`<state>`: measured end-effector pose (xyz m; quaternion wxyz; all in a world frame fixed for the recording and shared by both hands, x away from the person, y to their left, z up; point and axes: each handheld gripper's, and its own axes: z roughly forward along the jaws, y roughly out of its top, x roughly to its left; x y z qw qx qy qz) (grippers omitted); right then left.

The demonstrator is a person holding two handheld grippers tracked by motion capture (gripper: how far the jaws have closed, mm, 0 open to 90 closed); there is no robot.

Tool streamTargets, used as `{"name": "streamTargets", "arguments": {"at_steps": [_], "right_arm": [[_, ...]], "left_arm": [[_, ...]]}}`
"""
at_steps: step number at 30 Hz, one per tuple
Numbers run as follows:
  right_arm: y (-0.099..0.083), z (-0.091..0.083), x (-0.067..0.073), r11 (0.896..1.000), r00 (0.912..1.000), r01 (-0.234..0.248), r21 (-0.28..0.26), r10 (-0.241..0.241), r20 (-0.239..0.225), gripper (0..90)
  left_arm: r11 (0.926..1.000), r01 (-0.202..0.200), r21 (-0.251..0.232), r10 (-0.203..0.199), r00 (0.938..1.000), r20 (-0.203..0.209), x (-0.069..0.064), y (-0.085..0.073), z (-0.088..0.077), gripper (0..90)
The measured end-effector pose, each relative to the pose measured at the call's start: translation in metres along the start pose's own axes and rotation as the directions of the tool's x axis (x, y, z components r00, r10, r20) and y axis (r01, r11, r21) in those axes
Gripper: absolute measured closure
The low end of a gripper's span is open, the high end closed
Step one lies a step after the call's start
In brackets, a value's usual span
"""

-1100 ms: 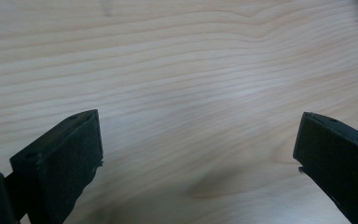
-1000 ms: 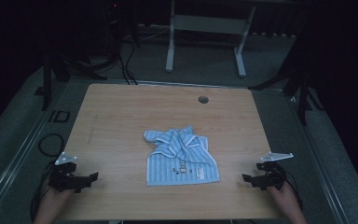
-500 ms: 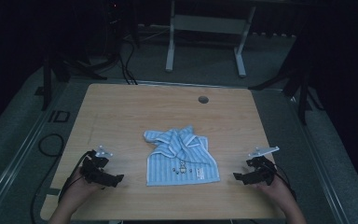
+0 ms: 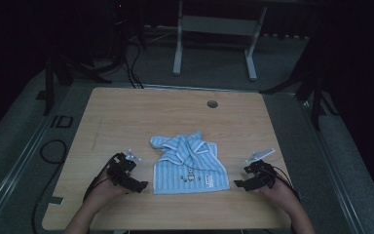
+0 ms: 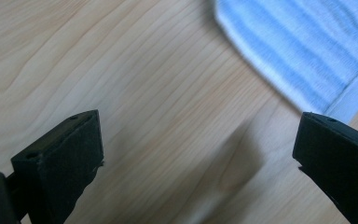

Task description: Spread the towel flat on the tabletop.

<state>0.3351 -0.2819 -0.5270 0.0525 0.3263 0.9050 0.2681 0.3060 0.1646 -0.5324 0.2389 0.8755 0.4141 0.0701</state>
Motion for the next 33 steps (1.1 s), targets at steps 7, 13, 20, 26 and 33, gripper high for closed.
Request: {"name": "streamTargets", "arguments": {"at_steps": [7, 13, 20, 26, 33], "right_arm": [[0.022, 0.008, 0.004, 0.998, 0.9987, 0.051, 0.035, -0.051, -0.009, 33.0], [0.047, 0.014, 0.009, 0.995, 0.9954, 0.092, 0.033, -0.091, -0.03, 36.3], [0.074, 0.025, 0.016, 0.991, 0.9907, 0.128, 0.039, -0.126, -0.051, 38.4], [0.096, 0.037, 0.019, 0.985, 0.986, 0.164, 0.057, -0.162, -0.039, 40.1], [0.121, 0.047, 0.022, 0.984, 0.9843, 0.175, 0.029, -0.175, -0.027, 43.7]], "left_arm": [[0.9979, -0.064, 0.009, 0.064, 0.9978, 0.014, -0.014, 0.025, 0.008, 7.0], [0.9911, -0.133, 0.0, 0.133, 0.9901, 0.045, -0.029, 0.05, 0.011, 15.3], [0.98, -0.198, 0.018, 0.197, 0.9794, 0.043, -0.05, 0.077, 0.021, 15.6], [0.9772, -0.212, 0.021, 0.211, 0.9767, 0.041, -0.057, 0.094, 0.034, 19.9], [0.9734, -0.228, 0.02, 0.228, 0.9735, 0.019, -0.062, 0.111, 0.045, 31.0]]}}
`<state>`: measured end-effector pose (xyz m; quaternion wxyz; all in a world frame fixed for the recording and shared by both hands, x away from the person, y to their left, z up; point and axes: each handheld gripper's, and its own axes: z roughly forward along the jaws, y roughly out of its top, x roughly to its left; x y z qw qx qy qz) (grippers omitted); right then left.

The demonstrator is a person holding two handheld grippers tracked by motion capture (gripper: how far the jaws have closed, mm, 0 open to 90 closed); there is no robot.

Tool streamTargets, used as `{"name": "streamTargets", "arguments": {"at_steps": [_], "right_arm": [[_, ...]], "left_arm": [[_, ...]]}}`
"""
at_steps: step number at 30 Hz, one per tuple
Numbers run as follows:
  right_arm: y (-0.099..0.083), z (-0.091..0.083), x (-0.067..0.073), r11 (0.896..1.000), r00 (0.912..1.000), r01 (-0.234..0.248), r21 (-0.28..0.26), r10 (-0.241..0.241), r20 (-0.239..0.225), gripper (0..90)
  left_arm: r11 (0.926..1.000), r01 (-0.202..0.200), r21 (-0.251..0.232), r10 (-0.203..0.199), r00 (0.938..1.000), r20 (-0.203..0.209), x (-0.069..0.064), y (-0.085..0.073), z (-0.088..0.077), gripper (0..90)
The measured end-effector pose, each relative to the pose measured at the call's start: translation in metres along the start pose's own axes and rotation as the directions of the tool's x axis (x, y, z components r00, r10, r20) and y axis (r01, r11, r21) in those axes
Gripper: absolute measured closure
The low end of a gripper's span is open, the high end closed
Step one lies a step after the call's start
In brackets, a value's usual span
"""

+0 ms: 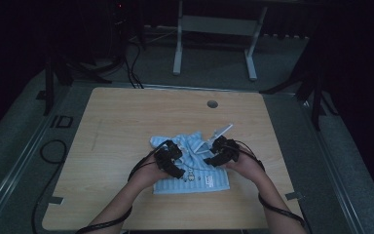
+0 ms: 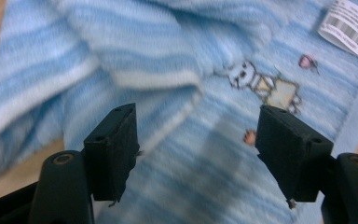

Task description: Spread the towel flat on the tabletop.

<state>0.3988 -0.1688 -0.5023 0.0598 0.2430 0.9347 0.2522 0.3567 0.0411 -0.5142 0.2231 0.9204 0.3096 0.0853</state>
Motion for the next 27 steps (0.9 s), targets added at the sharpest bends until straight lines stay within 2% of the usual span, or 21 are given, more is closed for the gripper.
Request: {"name": "streamTargets", "arguments": {"at_steps": [2, 6, 8, 10, 12, 15, 19, 22, 24, 25, 26, 27], "right_arm": [[0.003, 0.003, 0.0, 1.0, 1.0, -0.001, 0.001, 0.001, 0.006, 44.1], [0.011, 0.015, -0.001, 1.0, 0.9999, 0.005, 0.014, -0.004, -0.01, 44.9], [0.014, 0.02, -0.001, 1.0, 0.9999, 0.014, 0.025, -0.014, -0.002, 44.9], [0.017, 0.021, -0.002, 1.0, 1.0, 0.008, 0.011, -0.008, -0.006, 46.8], [0.019, 0.021, -0.001, 1.0, 0.9999, 0.012, -0.005, -0.012, -0.002, 51.8], [0.025, 0.022, -0.001, 1.0, 0.9999, 0.005, -0.029, -0.004, 0.012, 56.0], [0.031, 0.026, 0.002, 0.999, 0.9997, 0.02, -0.03, -0.019, 0.017, 60.8], [0.034, 0.029, 0.006, 0.999, 0.9995, 0.028, -0.025, -0.028, 0.014, 65.9], [0.035, 0.032, 0.006, 0.999, 0.9995, 0.028, -0.019, -0.028, 0.013, 73.1], [0.035, 0.033, 0.007, 1.0, 0.9997, 0.016, -0.015, -0.016, 0.016, 77.8], [0.035, 0.033, 0.006, 1.0, 0.9996, 0.02, -0.013, -0.02, 0.018, 85.1], [0.035, 0.032, 0.006, 0.999, 0.9987, 0.046, -0.011, -0.045, 0.023, 88.2]], "left_arm": [[0.9999, 0.013, -0.004, -0.013, 0.9999, -0.003, 0.001, 0.002, 0.002, 31.2], [0.9991, 0.042, -0.01, -0.042, 0.9991, -0.007, 0.005, 0.01, 0.009, 37.8], [0.9984, 0.054, -0.015, -0.054, 0.9985, 0.002, 0.008, 0.013, 0.012, 39.8], [0.998, 0.058, -0.024, -0.058, 0.9983, 0.006, 0.008, 0.015, 0.013, 43.9], [0.9965, 0.074, -0.037, -0.075, 0.9972, -0.004, 0.01, 0.016, 0.015, 49.3], [0.9929, 0.103, -0.06, -0.103, 0.9947, 0.003, 0.013, 0.017, 0.016, 57.5], [0.9924, 0.105, -0.065, -0.105, 0.9945, 0.005, 0.014, 0.017, 0.015, 71.5], [0.9921, 0.106, -0.068, -0.105, 0.9944, 0.006, 0.014, 0.017, 0.015, 80.3], [0.9923, 0.103, -0.069, -0.103, 0.9947, 0.01, 0.014, 0.017, 0.015, 84.0], [0.9913, 0.109, -0.074, -0.11, 0.994, -0.003, 0.014, 0.017, 0.015, 86.0], [0.9898, 0.116, -0.083, -0.116, 0.9932, -0.006, 0.014, 0.017, 0.014, 86.2], [0.9889, 0.12, -0.087, -0.122, 0.9925, -0.01, 0.015, 0.017, 0.013, 86.7]]}}
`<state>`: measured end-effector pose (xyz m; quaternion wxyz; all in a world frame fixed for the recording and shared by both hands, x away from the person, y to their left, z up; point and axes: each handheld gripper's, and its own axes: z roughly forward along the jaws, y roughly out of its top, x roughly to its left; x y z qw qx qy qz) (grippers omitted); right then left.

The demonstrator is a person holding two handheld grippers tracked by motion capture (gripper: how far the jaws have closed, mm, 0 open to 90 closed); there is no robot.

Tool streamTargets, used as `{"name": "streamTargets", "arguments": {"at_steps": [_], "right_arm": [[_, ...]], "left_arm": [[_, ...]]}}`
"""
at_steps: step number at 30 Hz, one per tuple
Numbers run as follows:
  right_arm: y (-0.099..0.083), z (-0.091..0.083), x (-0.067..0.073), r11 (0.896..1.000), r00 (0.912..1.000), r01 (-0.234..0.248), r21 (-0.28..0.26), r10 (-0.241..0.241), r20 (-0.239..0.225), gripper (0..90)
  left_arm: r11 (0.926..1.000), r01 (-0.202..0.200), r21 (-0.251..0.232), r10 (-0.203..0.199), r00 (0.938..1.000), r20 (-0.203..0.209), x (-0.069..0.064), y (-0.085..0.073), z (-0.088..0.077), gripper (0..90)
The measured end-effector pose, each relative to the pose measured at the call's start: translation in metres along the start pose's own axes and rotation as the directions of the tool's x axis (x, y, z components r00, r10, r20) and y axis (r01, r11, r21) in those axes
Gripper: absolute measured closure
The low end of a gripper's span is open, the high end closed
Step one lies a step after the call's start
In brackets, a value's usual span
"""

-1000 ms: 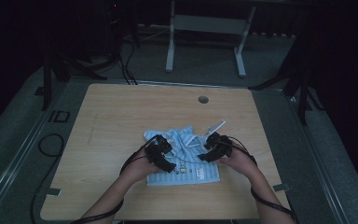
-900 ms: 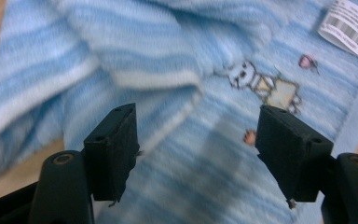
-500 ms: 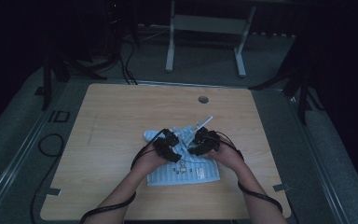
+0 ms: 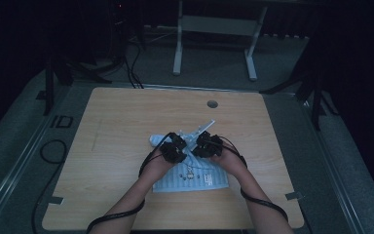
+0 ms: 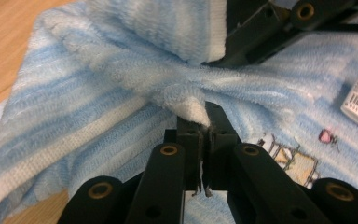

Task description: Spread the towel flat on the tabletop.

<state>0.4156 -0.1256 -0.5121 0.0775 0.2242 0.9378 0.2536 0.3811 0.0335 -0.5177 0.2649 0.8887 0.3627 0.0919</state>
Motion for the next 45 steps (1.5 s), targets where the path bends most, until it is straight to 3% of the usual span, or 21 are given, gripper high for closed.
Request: {"name": "streamTargets", "arguments": {"at_steps": [2, 4, 11, 13, 14, 15, 17, 19, 20, 24, 26, 29, 35, 37, 40, 42, 45], "right_arm": [[0.0, -0.003, 0.003, 1.0, 0.9997, -0.014, -0.01, 0.014, 0.018, 89.1], [-0.001, -0.009, 0.004, 1.0, 0.9997, 0.002, -0.011, -0.002, 0.025, 89.4], [-0.009, -0.04, -0.003, 0.998, 0.9981, -0.006, -0.063, 0.01, 0.061, 89.7], [-0.012, -0.051, -0.006, 0.997, 0.9967, -0.015, -0.074, 0.02, 0.078, 89.7], [-0.015, -0.058, -0.007, 0.996, 0.9956, -0.02, -0.082, 0.028, 0.089, 89.7], [-0.017, -0.063, -0.01, 0.996, 0.9953, -0.025, -0.086, 0.033, 0.091, 89.7], [-0.023, -0.072, -0.014, 0.995, 0.9932, -0.039, -0.092, 0.049, 0.106, 89.7], [-0.027, -0.078, -0.017, 0.994, 0.9922, -0.048, -0.095, 0.059, 0.11, 89.8], [-0.029, -0.08, -0.02, 0.993, 0.9908, -0.059, -0.1, 0.07, 0.116, 89.8], [-0.044, -0.092, -0.035, 0.989, 0.9843, -0.107, -0.104, 0.12, 0.13, 89.8], [-0.048, -0.093, -0.04, 0.986, 0.9813, -0.13, -0.1, 0.143, 0.129, 89.8], [-0.05, -0.092, -0.045, 0.986, 0.9771, -0.15, -0.078, 0.16, 0.14, 89.8], [-0.053, -0.079, -0.054, 0.98, 0.9708, -0.198, -0.036, 0.201, 0.131, 89.8], [-0.056, -0.075, -0.057, 0.976, 0.9684, -0.215, -0.025, 0.217, 0.123, 89.8], [-0.06, -0.068, -0.06, 0.97, 0.9649, -0.244, -0.016, 0.244, 0.097, 89.7], [-0.063, -0.063, -0.061, 0.97, 0.965, -0.244, -0.007, 0.243, 0.098, 89.8], [-0.065, -0.057, -0.061, 0.968, 0.9637, -0.251, 0.007, 0.249, 0.096, 89.7]], "left_arm": [[0.9999, 0.003, -0.016, -0.003, 1.0, -0.006, 0.0, 0.0, -0.004, 87.3], [0.9998, -0.003, -0.017, 0.003, 0.9999, -0.013, 0.0, 0.0, -0.007, 87.5], [0.9984, -0.005, -0.057, 0.003, 0.9993, -0.037, 0.005, 0.0, -0.035, 87.5], [0.9981, 0.003, -0.062, -0.005, 0.9994, -0.035, 0.007, 0.0, -0.037, 87.5], [0.9976, 0.012, -0.069, -0.014, 0.9994, -0.031, 0.011, -0.003, -0.046, 87.5], [0.9967, 0.024, -0.077, -0.024, 0.9997, -0.008, 0.012, -0.004, -0.051, 87.5], [0.9963, 0.018, -0.084, -0.021, 0.9993, -0.03, 0.015, -0.007, -0.061, 87.4], [0.9963, 0.018, -0.084, -0.021, 0.9995, -0.025, 0.016, -0.008, -0.065, 87.4], [0.9955, 0.025, -0.092, -0.029, 0.9984, -0.047, 0.019, -0.01, -0.072, 87.4], [0.9938, 0.047, -0.101, -0.051, 0.9978, -0.043, 0.029, -0.016, -0.08, 87.4], [0.9919, 0.077, -0.101, -0.08, 0.9963, -0.032, 0.037, -0.019, -0.081, 87.3], [0.9928, 0.094, -0.074, -0.099, 0.9929, -0.065, 0.05, -0.022, -0.075, 87.2], [0.9863, 0.162, -0.031, -0.164, 0.9854, -0.047, 0.072, -0.027, -0.053, 87.1], [0.98, 0.198, -0.023, -0.198, 0.9799, -0.024, 0.079, -0.029, -0.047, 87.0], [0.9767, 0.215, -0.004, -0.215, 0.9766, -0.013, 0.084, -0.03, -0.038, 87.0], [0.9744, 0.225, 0.001, -0.225, 0.974, -0.029, 0.085, -0.031, -0.034, 86.9], [0.9771, 0.212, 0.018, -0.211, 0.9758, -0.059, 0.083, -0.03, -0.03, 82.9]]}}
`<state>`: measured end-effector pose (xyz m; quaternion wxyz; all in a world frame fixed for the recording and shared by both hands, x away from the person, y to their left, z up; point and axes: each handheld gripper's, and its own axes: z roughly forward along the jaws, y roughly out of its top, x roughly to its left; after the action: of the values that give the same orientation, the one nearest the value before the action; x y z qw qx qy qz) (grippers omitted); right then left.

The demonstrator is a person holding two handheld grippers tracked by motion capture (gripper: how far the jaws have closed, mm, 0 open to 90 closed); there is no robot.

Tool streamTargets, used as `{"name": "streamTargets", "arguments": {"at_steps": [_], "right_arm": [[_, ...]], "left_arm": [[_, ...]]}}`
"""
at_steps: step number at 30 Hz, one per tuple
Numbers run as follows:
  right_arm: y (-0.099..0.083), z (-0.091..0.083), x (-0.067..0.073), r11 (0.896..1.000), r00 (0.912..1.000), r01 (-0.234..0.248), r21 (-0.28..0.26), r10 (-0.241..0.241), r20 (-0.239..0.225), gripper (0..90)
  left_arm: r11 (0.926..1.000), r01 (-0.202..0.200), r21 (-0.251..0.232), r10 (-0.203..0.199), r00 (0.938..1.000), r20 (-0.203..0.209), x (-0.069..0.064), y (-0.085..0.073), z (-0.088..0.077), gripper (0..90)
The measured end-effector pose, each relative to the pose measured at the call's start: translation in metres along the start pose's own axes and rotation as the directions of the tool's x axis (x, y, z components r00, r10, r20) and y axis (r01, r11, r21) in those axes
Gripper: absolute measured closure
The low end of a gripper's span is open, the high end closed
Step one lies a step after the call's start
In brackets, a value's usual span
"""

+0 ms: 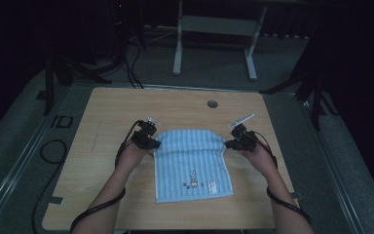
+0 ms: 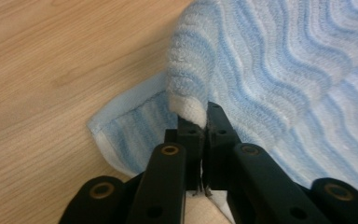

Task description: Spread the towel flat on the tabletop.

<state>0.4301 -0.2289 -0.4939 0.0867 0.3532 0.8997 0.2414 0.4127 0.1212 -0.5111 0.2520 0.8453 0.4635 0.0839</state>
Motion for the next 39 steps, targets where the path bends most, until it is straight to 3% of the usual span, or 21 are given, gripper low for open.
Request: {"name": "streamTargets", "arguments": {"at_steps": [3, 6, 9, 11, 12, 14, 15, 16, 18, 19, 20, 21, 22, 23, 26, 29, 31, 34, 39], "right_arm": [[-0.001, 0.005, 0.001, 1.0, 0.9999, 0.0, 0.029, -0.001, 0.012, 88.6], [-0.005, 0.005, 0.001, 0.999, 0.9997, -0.004, 0.054, 0.003, 0.023, 75.9], [-0.012, -0.001, -0.001, 0.998, 0.9997, -0.017, 0.057, 0.016, 0.02, 69.1], [-0.014, -0.004, -0.001, 0.998, 0.9998, -0.02, 0.055, 0.02, 0.009, 69.1], [-0.018, -0.01, 0.004, 0.999, 1.0, 0.001, 0.041, -0.001, 0.005, 66.0], [-0.021, -0.014, 0.012, 0.999, 0.9997, 0.024, 0.035, -0.024, -0.002, 64.9], [-0.023, -0.016, 0.017, 0.999, 0.9994, 0.034, 0.031, -0.034, -0.004, 64.7], [-0.023, -0.016, 0.017, 0.999, 0.9994, 0.034, 0.031, -0.034, -0.004, 64.7], [-0.026, -0.018, 0.027, 0.999, 0.9984, 0.05, 0.016, -0.05, -0.027, 63.9], [-0.028, -0.019, 0.033, 0.998, 0.9975, 0.058, 0.007, -0.058, -0.039, 63.2], [-0.032, -0.018, 0.042, 0.998, 0.996, 0.066, 0.003, -0.066, -0.061, 62.8], [-0.035, -0.017, 0.046, 0.998, 0.9947, 0.07, 0.003, -0.07, -0.075, 62.7], [-0.038, -0.015, 0.05, 0.997, 0.9935, 0.08, 0.006, -0.079, -0.082, 62.6], [-0.038, -0.015, 0.05, 0.997, 0.9935, 0.08, 0.006, -0.079, -0.082, 62.6], [-0.048, -0.006, 0.066, 0.994, 0.9905, 0.106, 0.03, -0.103, -0.092, 62.6], [-0.053, -0.002, 0.071, 0.993, 0.9894, 0.111, 0.038, -0.107, -0.098, 62.7], [-0.057, 0.008, 0.075, 0.991, 0.9899, 0.127, 0.053, -0.123, -0.07, 63.2], [-0.057, 0.008, 0.075, 0.992, 0.9913, 0.117, 0.043, -0.114, -0.066, 65.0], [-0.05, 0.012, 0.067, 0.992, 0.993, 0.118, 0.042, -0.117, -0.019, 68.7]], "left_arm": [[0.9999, 0.016, -0.003, -0.016, 0.9999, -0.003, 0.002, -0.001, -0.002, 70.7], [0.9994, 0.03, -0.015, -0.03, 0.9992, -0.025, 0.007, -0.006, -0.013, 56.8], [0.9992, 0.023, -0.034, -0.023, 0.9996, -0.018, 0.008, -0.013, -0.027, 49.7], [0.9992, 0.023, -0.034, -0.023, 0.9996, -0.018, 0.008, -0.013, -0.027, 47.8], [0.9987, -0.01, -0.05, 0.011, 0.9999, 0.013, 0.0, -0.022, -0.038, 45.7], [0.9977, -0.048, -0.047, 0.051, 0.9976, 0.047, -0.01, -0.028, -0.041, 43.2], [0.9962, -0.074, -0.046, 0.076, 0.9956, 0.053, -0.017, -0.031, -0.043, 42.7], [0.9962, -0.074, -0.046, 0.076, 0.9956, 0.053, -0.017, -0.031, -0.043, 42.7], [0.9897, -0.135, -0.046, 0.139, 0.9866, 0.086, -0.033, -0.039, -0.044, 42.7], [0.9882, -0.146, -0.047, 0.15, 0.9843, 0.093, -0.039, -0.042, -0.044, 42.6], [0.984, -0.175, -0.037, 0.178, 0.976, 0.126, -0.052, -0.051, -0.039, 42.6], [0.984, -0.175, -0.037, 0.178, 0.976, 0.126, -0.052, -0.051, -0.039, 42.6], [0.9784, -0.206, -0.02, 0.206, 0.9682, 0.142, -0.063, -0.058, -0.032, 42.7], [0.9784, -0.206, -0.02, 0.206, 0.9682, 0.142, -0.063, -0.058, -0.032, 42.6], [0.9769, -0.214, -0.007, 0.211, 0.9596, 0.186, -0.073, -0.07, -0.02, 42.7], [0.9759, -0.218, 0.004, 0.214, 0.9607, 0.177, -0.075, -0.073, -0.015, 42.7], [0.9765, -0.216, 0.003, 0.212, 0.9616, 0.175, -0.075, -0.075, -0.009, 42.8], [0.9773, -0.212, -0.001, 0.209, 0.9642, 0.163, -0.072, -0.071, -0.007, 43.0], [0.9707, -0.24, 0.004, 0.238, 0.9656, 0.104, -0.069, -0.053, 0.003, 47.7]]}}
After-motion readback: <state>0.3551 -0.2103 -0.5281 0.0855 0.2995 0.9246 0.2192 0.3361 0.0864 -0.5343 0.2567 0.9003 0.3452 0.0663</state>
